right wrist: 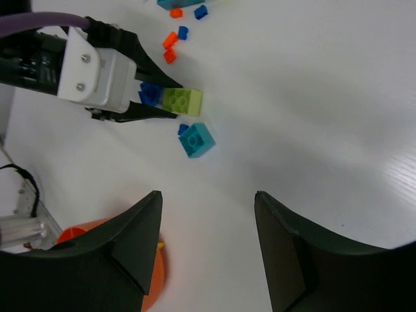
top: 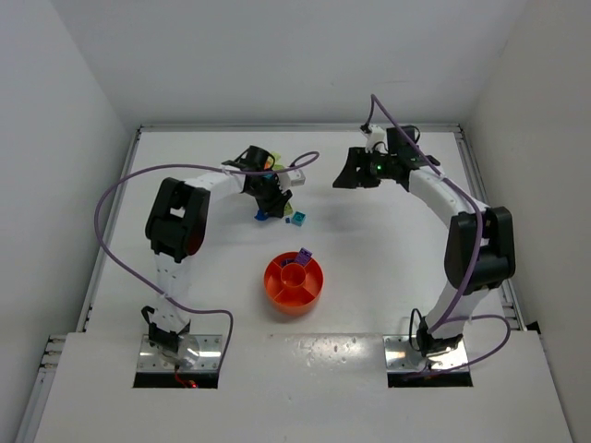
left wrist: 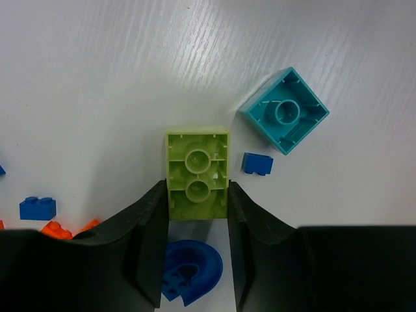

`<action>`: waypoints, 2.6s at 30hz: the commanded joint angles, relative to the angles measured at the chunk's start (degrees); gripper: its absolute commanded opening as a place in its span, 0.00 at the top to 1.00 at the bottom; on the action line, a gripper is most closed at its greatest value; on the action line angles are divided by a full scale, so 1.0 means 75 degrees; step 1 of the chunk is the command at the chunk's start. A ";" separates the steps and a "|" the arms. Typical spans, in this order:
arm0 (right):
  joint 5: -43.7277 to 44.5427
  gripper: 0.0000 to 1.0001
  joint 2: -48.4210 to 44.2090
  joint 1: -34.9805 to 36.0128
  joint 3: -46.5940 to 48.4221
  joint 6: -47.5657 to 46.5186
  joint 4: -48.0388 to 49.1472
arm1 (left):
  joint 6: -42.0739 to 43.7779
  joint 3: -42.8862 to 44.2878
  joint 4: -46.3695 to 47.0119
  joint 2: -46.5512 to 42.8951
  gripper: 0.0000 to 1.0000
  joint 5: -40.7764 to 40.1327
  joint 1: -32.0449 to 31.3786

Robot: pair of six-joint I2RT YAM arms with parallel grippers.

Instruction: Sort the legos into containers by color

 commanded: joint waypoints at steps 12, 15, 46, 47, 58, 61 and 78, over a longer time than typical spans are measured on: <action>-0.2202 0.32 0.0801 0.0184 -0.0160 0.3257 0.2668 | -0.0958 -0.0804 0.0829 -0.2293 0.74 0.0786 -0.0013; -0.2448 0.32 0.1000 0.0184 -0.0160 0.3599 0.3103 | -0.1239 -0.0804 0.0911 -0.2493 0.74 0.0905 -0.0013; -0.3303 0.32 0.1564 0.0769 0.0519 0.4336 0.3806 | -0.1779 -0.0734 0.1262 -0.3102 0.74 0.1596 -0.0434; -0.3303 0.32 0.1564 0.0770 0.0519 0.4337 0.3807 | -0.1779 -0.0734 0.1262 -0.3102 0.74 0.1596 -0.0435; -0.3631 0.64 0.1634 0.0981 0.0590 0.4407 0.4157 | -0.1779 -0.0874 0.1484 -0.3184 0.74 0.1445 -0.0435; -0.3702 0.79 0.1552 0.0981 0.0519 0.4407 0.4158 | -0.1850 -0.1037 0.1485 -0.3184 0.74 0.1374 -0.0435; -0.1828 1.00 -0.1457 0.0934 -0.0381 -0.3147 -0.1672 | -0.3288 -0.1999 0.2036 -0.4005 0.00 0.0296 -0.0365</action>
